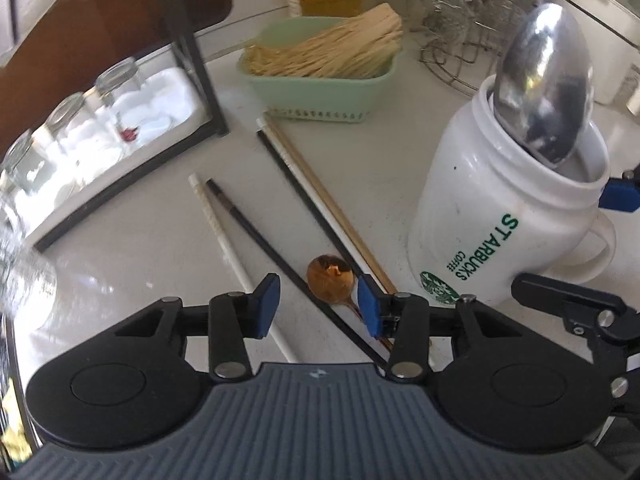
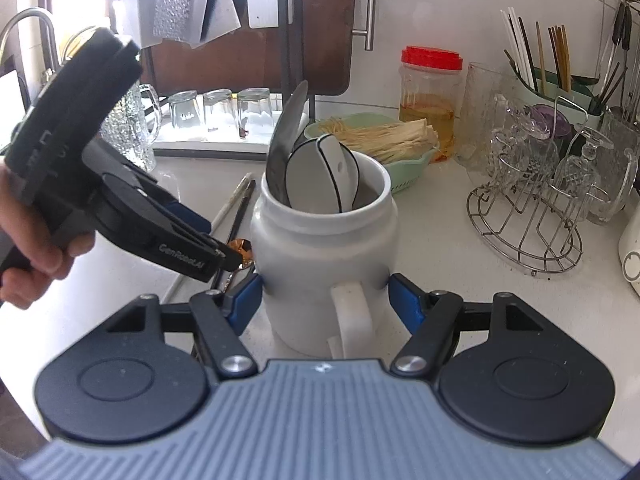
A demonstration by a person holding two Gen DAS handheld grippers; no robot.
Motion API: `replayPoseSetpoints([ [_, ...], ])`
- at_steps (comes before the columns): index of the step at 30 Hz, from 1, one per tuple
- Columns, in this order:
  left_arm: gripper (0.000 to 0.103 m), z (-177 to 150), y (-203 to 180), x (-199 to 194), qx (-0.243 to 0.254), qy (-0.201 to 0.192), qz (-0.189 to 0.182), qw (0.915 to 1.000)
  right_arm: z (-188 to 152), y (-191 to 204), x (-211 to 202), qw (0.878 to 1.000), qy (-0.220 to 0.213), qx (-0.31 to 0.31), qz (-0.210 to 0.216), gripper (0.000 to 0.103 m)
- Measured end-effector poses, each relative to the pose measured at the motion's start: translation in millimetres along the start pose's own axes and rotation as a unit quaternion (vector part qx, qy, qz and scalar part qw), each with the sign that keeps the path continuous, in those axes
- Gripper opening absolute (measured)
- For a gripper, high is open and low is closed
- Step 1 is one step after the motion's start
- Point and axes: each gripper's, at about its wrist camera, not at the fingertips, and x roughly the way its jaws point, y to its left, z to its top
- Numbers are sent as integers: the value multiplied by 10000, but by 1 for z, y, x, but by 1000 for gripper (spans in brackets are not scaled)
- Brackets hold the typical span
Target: Organize utensils
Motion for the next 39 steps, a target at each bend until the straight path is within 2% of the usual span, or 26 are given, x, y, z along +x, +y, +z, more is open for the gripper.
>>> replayPoseSetpoints([
  [7,44,7,-13,13,926,90,-105,9956,2,-4,3,9999,71,49,86,73],
  [11,39,11,-13,17,1047,144,-251,9941,4,-5,5,9999,107,53,112,74],
  [13,34,13,-12,18,1014,180,-319,9942,4,-5,6,9998,117,84,112,75],
  [25,33,11,-4,18,510,264,-368,9977,6,-2,11,9997,129,208,4,80],
  [35,33,-5,0,-20,-207,-32,-272,9994,12,4,23,9998,143,-52,-136,89],
  [36,9,-7,0,-26,-276,-93,-234,9993,12,4,25,9998,143,-73,-131,90],
  [37,2,-8,0,-30,-344,-109,-204,9991,13,4,25,9998,143,-81,-126,90],
  [39,2,-10,4,-40,-514,-216,-186,9983,13,4,27,9998,134,-91,-101,90],
])
